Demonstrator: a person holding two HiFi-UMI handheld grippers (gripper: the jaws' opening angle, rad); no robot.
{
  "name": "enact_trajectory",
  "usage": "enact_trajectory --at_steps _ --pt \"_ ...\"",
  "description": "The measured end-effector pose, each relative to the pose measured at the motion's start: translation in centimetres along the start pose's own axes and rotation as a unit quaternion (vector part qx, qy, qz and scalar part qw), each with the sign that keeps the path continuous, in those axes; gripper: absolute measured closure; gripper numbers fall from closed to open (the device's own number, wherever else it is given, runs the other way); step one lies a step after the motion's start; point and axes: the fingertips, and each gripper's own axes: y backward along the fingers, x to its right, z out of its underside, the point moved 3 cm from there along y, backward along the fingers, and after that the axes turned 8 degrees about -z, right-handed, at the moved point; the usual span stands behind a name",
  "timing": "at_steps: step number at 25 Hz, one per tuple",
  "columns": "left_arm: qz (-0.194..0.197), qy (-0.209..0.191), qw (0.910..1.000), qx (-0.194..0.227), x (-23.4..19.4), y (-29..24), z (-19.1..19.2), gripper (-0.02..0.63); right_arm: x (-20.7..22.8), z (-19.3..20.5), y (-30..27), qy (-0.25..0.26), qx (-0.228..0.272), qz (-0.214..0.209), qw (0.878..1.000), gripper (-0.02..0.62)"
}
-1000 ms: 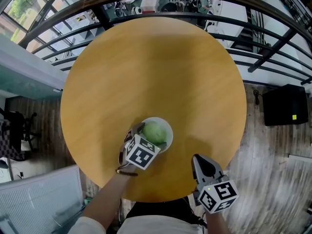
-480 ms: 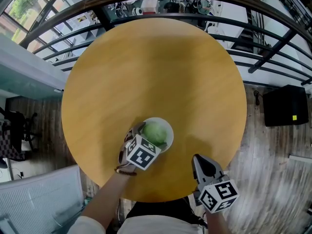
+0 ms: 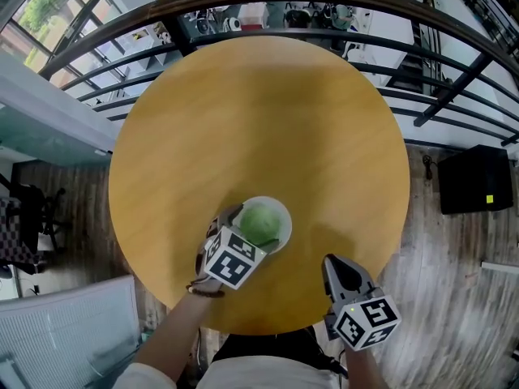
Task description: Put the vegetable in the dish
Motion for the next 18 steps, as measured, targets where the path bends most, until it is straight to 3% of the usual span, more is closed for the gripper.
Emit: enact_trajectory --at_steps 9,10,12,14,18 --pt "-0.007 0.010 0.9982 0.059 2.4 8.0 -1.6 0.145 -1.7 -2.0 2.3 0.041 -0.007 -0.011 0.999 0.568" --pt "-0.018 0.008 0.9975 0.068 2.6 9.2 -1.6 0.190 -1.9 -2.2 2.8 0.044 -0.006 -0.013 0.999 0.568" --pt "-0.046 0.002 0.9946 0.093 3.2 11.8 -1.6 0.405 -2.8 -2.7 3.8 0.049 -0.003 -0.018 0.999 0.568" --pt "-0.052 0.015 0.9919 0.115 4.1 14.2 -1.3 0.444 -3.9 -3.4 4.7 0.061 0.001 -0.025 0.998 0.568" --pt "-0.040 0.082 0.9838 0.154 5.6 18.6 -0.2 0.551 -6.5 -4.3 6.2 0.091 0.008 -0.040 0.995 0.568"
